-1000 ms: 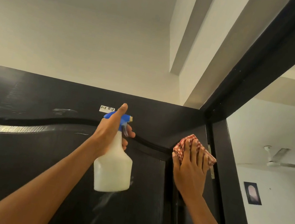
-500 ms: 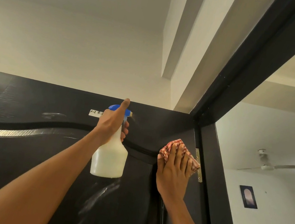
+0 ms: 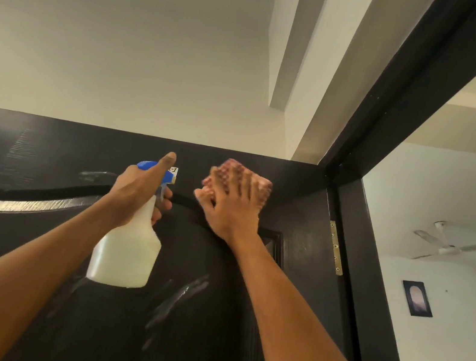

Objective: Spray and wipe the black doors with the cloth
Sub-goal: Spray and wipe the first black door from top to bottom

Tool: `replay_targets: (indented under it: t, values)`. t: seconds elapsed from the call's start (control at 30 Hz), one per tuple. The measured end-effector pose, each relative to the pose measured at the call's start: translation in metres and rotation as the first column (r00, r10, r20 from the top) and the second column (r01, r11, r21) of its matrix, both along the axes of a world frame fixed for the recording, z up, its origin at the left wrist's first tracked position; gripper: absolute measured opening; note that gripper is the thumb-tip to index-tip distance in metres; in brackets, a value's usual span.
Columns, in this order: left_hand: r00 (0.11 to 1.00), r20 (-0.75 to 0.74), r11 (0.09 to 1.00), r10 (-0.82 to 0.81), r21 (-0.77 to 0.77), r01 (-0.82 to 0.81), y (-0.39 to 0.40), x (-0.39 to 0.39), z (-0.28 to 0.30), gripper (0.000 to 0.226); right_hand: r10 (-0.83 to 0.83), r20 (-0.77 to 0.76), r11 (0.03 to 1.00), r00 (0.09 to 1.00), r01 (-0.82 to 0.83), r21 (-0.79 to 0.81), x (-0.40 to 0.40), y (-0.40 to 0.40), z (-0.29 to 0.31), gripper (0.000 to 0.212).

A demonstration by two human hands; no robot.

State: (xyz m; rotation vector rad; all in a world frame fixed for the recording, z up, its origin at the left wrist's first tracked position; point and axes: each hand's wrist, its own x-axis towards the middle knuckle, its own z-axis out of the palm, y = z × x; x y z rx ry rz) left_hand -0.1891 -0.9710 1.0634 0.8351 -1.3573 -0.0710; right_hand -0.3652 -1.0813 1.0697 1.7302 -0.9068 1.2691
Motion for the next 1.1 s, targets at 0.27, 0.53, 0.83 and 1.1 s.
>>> replay_targets:
  t: [0.27, 0.53, 0.83, 1.1]
  values:
    - [1.0, 0.014, 1.0, 0.024, -0.014, -0.024, -0.003, -0.013, -0.014, 0.069, -0.042, -0.134, 0.991, 0.99, 0.023, -0.135, -0.06, -0.025, -0.015, 0.065]
    - [0.999, 0.038, 0.991, 0.001, -0.131, 0.004, 0.001, -0.035, -0.017, 0.061, -0.093, 0.444, 0.981, 0.891, 0.005, 0.194, -0.106, -0.023, 0.065, 0.082]
    - [0.996, -0.042, 0.987, 0.079, -0.136, -0.084, -0.008, -0.05, -0.008, 0.072, -0.091, -0.428, 0.991, 0.899, 0.042, -0.124, -0.028, -0.012, 0.048, 0.085]
    - [0.997, 0.004, 0.992, 0.071, -0.105, -0.07, -0.008, -0.064, -0.022, 0.059, -0.143, 0.235, 0.989, 0.961, 0.132, 0.06, -0.144, -0.037, 0.075, 0.092]
